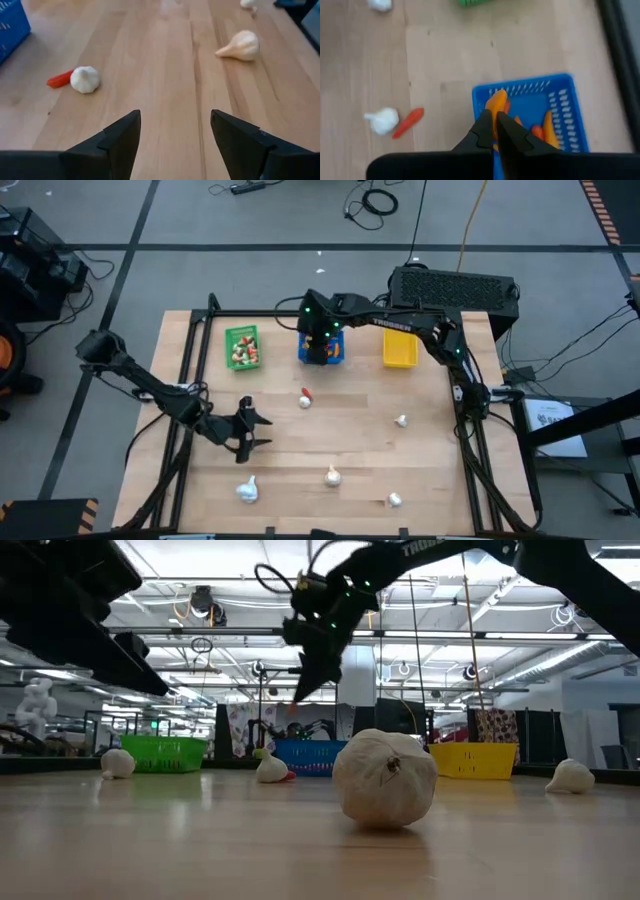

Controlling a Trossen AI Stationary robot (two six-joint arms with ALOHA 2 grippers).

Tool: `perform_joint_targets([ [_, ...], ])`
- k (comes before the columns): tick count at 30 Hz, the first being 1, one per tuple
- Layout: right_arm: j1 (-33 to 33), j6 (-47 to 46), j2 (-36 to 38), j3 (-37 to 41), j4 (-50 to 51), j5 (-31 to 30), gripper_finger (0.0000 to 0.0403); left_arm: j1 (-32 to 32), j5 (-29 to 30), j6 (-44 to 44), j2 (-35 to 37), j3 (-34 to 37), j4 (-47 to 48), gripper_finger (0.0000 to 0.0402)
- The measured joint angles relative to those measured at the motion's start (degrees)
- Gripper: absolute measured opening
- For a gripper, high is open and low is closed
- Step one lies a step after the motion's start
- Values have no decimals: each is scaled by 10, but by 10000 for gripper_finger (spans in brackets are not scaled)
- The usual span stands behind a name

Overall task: Sort produce into baskets
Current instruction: Put the yellow chili pepper into the blue bin

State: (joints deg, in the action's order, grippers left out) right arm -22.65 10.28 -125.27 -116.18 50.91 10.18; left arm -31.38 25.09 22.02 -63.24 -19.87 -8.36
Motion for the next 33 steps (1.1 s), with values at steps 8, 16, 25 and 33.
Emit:
perform_joint_targets([
  [8,-50,-76,131,293,-305,32,0,-21,14,0,35,71,-134,248],
  [16,-55,-146,204,444,-444,33,0,-21,28,-129,32,82,-319,248],
  [25,-46,-178,203,445,-430,-43,1,-3,0,-209,32,81,-409,248],
  [33,-26,-190,203,445,-425,-41,19,23,-18,-209,32,81,-362,248],
])
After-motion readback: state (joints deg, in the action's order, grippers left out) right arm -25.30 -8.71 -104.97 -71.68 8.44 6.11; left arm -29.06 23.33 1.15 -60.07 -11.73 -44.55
